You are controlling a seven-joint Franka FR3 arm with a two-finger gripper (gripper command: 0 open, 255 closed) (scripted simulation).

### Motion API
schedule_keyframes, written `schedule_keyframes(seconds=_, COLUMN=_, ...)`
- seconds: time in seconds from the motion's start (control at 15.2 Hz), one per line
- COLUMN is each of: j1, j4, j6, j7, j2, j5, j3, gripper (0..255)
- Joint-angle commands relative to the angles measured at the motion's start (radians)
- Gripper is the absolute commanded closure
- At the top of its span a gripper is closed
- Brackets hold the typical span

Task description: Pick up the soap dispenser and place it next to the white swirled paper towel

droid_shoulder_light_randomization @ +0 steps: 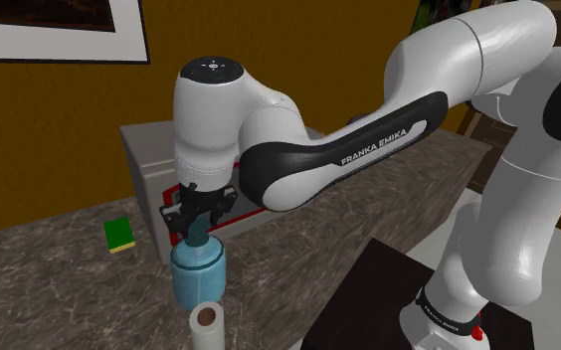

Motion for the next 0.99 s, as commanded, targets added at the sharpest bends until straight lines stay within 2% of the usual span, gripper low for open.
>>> schedule_keyframes(seconds=0.0, j1=0.001, j4=-0.015, j6=0.022, j7=0.013, j2=0.009, j5=-0.011, j3=0.0, gripper=255)
schedule_keyframes(seconds=0.59, j1=0.007, j4=-0.081, j6=0.125, j7=0.076, j2=0.063, j5=-0.075, j3=-0.009, gripper=255)
schedule_keyframes(seconds=0.92, j1=0.007, j4=-0.081, j6=0.125, j7=0.076, j2=0.063, j5=-0.075, j3=-0.009, gripper=255)
